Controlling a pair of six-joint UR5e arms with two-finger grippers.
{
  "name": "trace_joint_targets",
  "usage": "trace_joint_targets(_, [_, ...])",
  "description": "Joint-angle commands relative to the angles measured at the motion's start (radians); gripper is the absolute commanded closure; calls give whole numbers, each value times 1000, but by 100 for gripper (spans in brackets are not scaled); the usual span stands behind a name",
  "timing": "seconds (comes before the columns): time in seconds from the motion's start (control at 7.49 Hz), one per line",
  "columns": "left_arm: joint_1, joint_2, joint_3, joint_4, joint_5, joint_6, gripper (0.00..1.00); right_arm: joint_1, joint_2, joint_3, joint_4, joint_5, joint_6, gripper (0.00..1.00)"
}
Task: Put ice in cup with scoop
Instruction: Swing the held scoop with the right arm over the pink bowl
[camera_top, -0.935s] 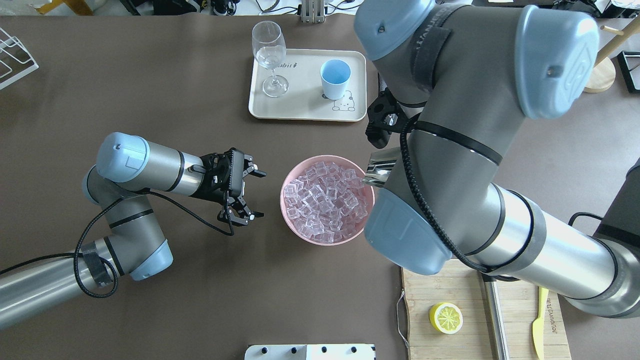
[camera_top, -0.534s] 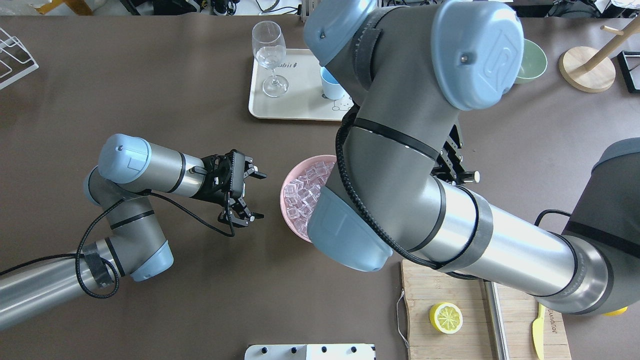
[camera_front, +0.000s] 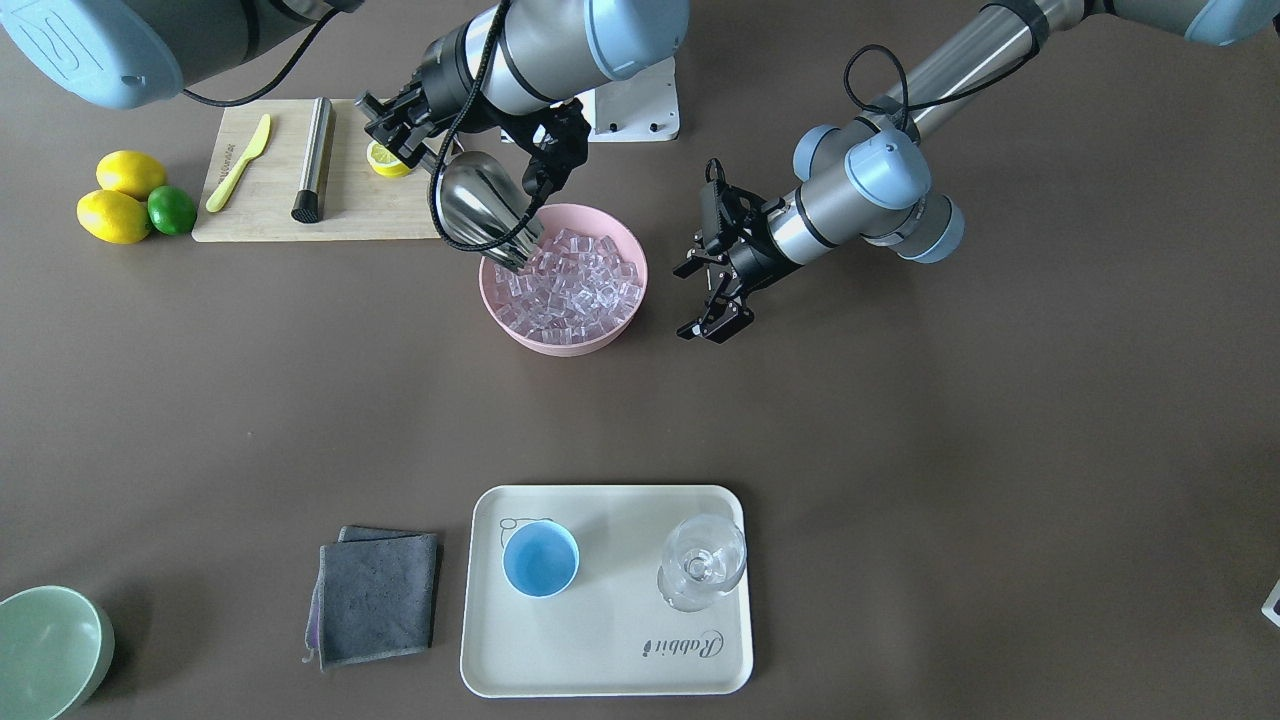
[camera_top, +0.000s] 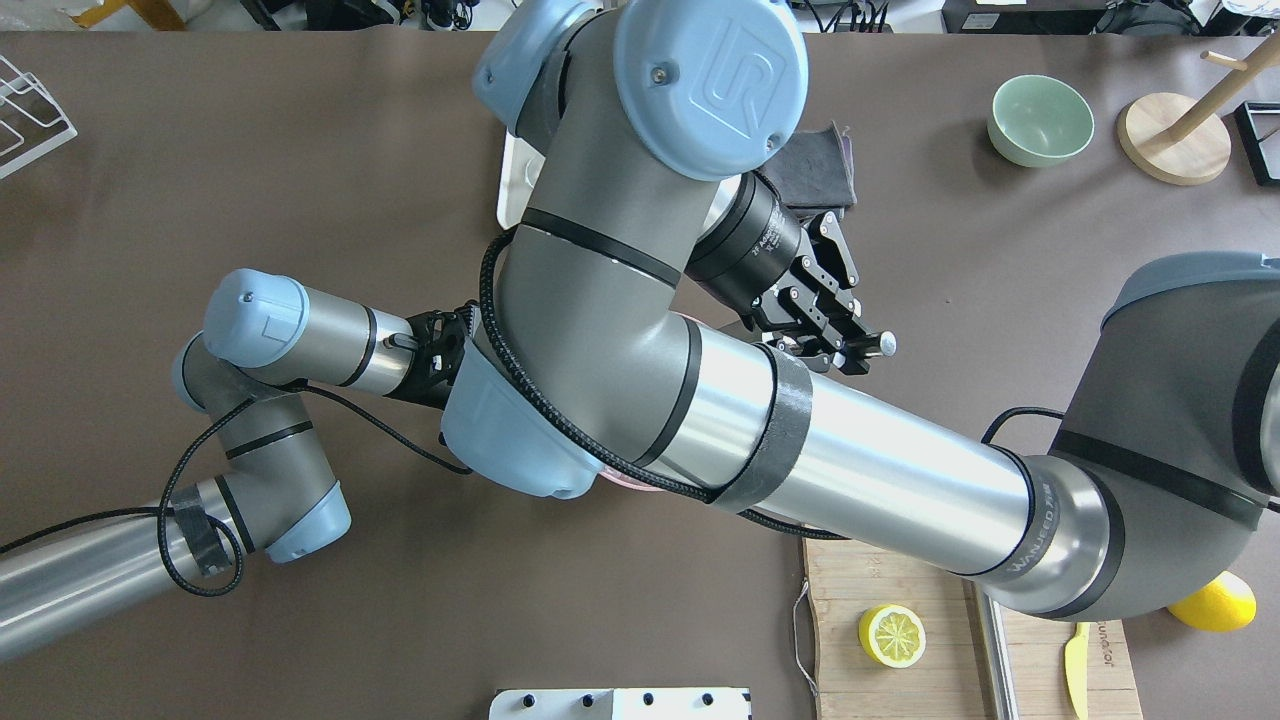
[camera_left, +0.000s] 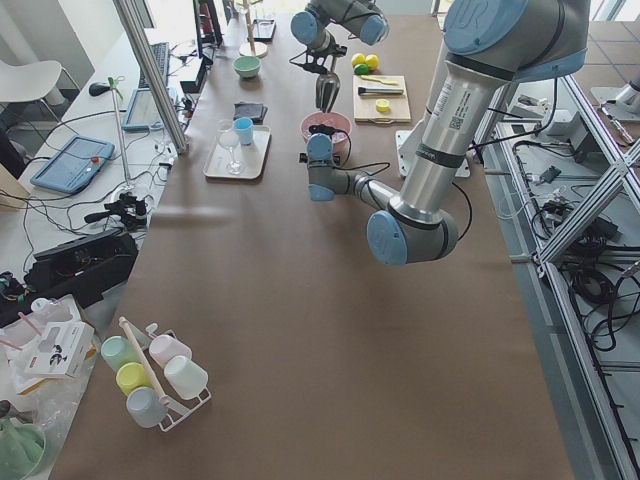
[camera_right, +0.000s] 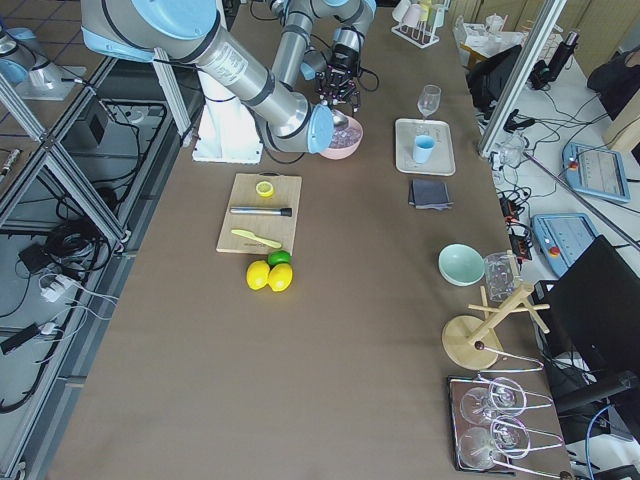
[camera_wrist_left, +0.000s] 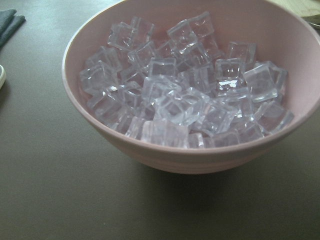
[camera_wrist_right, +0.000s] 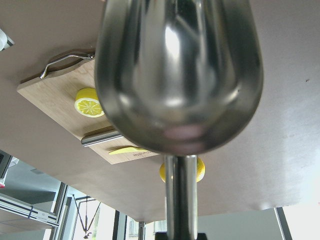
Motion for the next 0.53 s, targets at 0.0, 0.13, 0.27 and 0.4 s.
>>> trace_joint_targets(0.0, [-1, -2, 0, 0, -1, -1, 1, -34, 20, -102, 1, -4, 141, 100])
trace_joint_targets(0.13, [-1, -4, 1, 0, -1, -1, 1, -50, 20, -111, -1, 4, 165, 100])
trace_joint_targets(0.27, [-1, -9, 3, 0, 1, 1, 1, -62, 24, -131, -1, 4, 182, 100])
trace_joint_targets(0.4, [0, -9, 5, 0, 1, 1, 1, -88, 25, -143, -1, 4, 204, 100])
